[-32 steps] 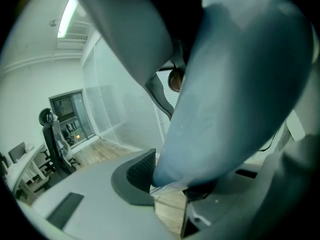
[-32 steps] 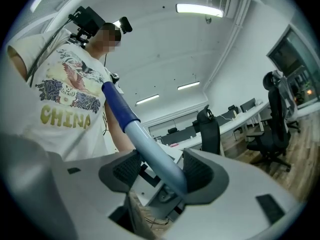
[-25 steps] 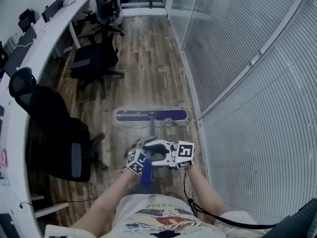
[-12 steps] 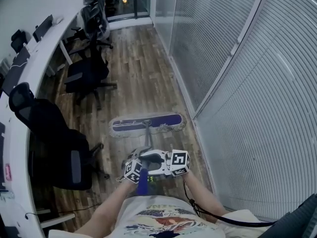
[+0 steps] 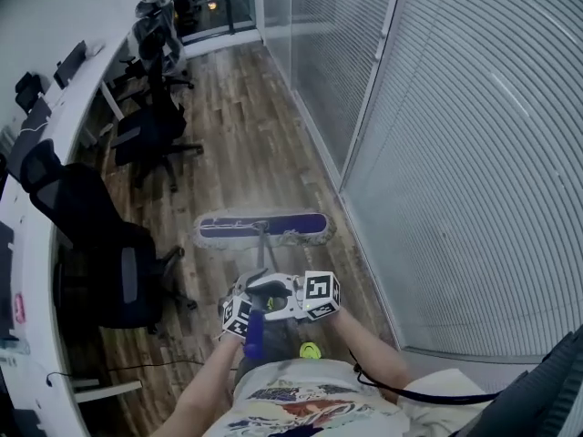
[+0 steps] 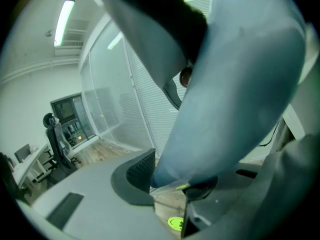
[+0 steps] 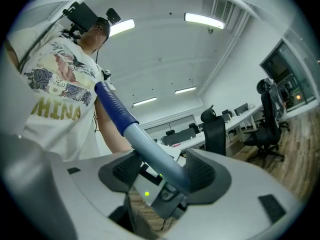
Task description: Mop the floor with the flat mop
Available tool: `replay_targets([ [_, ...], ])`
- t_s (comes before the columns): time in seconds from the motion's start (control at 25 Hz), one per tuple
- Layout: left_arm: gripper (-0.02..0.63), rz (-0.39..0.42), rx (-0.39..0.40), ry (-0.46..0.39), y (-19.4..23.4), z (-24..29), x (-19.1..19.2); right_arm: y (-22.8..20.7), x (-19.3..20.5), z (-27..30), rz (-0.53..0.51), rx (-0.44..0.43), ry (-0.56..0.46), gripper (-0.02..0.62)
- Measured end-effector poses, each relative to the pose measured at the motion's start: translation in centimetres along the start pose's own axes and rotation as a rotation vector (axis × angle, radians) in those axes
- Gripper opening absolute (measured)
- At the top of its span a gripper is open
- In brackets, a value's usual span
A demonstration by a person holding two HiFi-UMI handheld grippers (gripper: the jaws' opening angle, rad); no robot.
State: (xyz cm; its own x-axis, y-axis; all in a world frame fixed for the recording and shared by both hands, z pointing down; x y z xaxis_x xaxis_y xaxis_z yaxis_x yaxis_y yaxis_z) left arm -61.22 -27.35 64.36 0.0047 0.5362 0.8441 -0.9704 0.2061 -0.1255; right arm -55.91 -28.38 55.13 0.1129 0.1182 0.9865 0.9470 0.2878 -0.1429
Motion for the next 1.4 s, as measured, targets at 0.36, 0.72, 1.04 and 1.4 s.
replay_targets([
  [0.36,0.072,0.016,0.006,0.032,-14.8,-6.2,1.4,15.8,1.9,-2.4,0.023,0.003,-0.018,0.255],
  [0.72,0.072,0.043,0.042,0.025,-25.8,-14.7,5.0,29.8,4.5,0.3,0.022,0.055,-0.019,0.256],
  [1.04,0.075,0.017,0.086,-0.024,-34.6,-28.2,11.3,44.9,6.9,9.3,0.016,0.128,-0.038,0.256],
  [1.4,0.077,0.019,0.147,-0.013,-38.5,-35.6,14.3,52.3,6.8,14.4,0.034,0.187,-0.05,0.256],
])
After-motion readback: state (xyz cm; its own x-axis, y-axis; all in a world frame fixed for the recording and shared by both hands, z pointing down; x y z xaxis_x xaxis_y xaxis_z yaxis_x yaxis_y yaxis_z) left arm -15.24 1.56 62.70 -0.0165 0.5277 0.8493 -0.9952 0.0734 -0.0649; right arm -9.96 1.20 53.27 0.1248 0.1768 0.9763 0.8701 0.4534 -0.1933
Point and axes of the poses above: the fingertips, and each gripper's own axes: z forward along the fingers, y to its left, x out of its underside, the point moved 6 cm from there along -z, backward along the fingers, and after that the axes turned 9 degrees about -z, right-handed, at the moved point
